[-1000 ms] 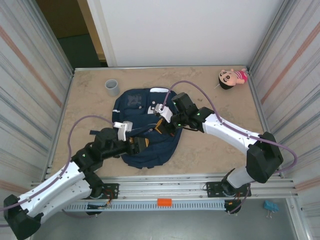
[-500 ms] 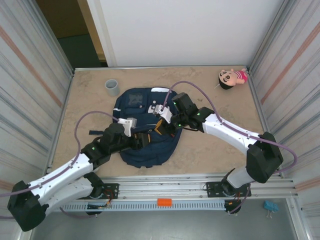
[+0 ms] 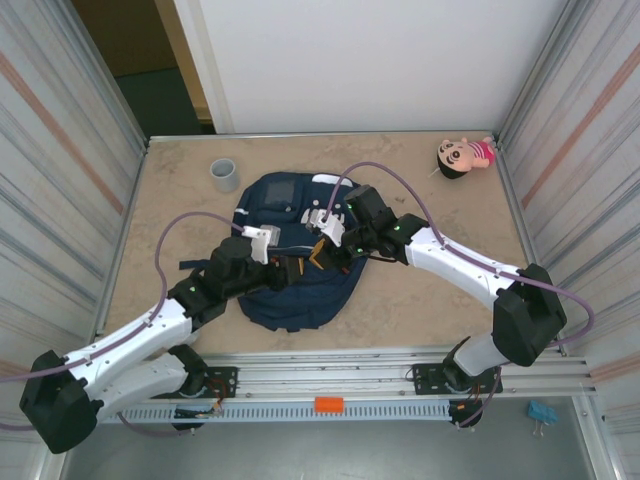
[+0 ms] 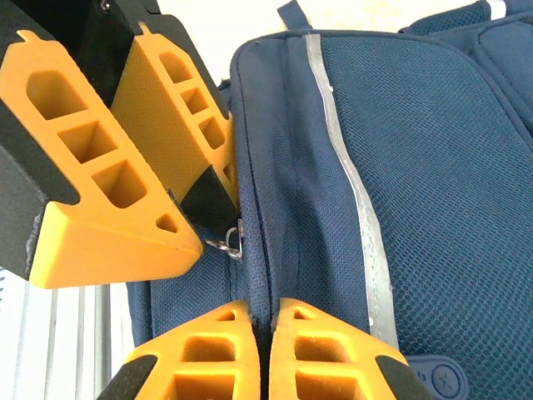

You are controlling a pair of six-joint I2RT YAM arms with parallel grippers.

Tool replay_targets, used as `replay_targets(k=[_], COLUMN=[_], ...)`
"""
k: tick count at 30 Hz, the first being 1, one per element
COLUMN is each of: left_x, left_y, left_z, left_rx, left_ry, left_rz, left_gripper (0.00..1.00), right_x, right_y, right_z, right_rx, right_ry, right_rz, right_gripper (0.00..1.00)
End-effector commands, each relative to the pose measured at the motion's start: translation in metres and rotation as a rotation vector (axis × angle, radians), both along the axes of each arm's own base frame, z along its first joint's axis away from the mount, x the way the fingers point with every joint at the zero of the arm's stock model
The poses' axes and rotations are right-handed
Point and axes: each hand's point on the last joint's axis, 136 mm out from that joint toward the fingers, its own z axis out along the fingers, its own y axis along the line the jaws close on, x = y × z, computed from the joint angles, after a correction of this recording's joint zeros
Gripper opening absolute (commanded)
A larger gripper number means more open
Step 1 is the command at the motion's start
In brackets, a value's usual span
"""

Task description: Pack the student bag

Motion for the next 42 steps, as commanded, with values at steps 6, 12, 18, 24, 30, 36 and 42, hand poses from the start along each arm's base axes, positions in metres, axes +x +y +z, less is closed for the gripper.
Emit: replay_targets(k=[6,12,18,24,30,36,42], left_x=[0.011,0.016,0.021,0.016,0.009,0.007,0.007], left_y=[-0.001,-0.005,0.014,0.062,0.086,0.061,0.05], left_z=[0.003,-0.011,-0.022,-0.039,-0.047,-0.02,-0.008], left_rx=[0.016,0.067,0.136,0.205,0.162,0.059,0.029], left_ry=[-0.043,-0.013,0.008,0.051,0.056,-0.028,-0.047], left_rz=[0.024,0.015,0.098,0.221,0.243,0.1,0.044], left_gripper=[0.33,0.28,0.04,0.0,0.0,0.0,0.0], right_x=[-0.016,-0.016,-0.008,0.01,0.019,0.024,0.01], right_y=[0.013,0.013,0.004,-0.029,-0.053,-0.042,-0.001], right_z=[0.042,0.043,0.046,0.049,0.04,0.033,0.033], right_rx=[0.117,0.119,0.124,0.143,0.084,-0.031,-0.024], right_ry=[-0.044,-0.045,-0.05,-0.039,-0.054,-0.232,-0.319], right_rz=[0.101,0.102,0.07,-0.013,-0.084,-0.139,-0.043], right_gripper=[0.0,0.0,0.0,0.0,0.0,0.54,0.63])
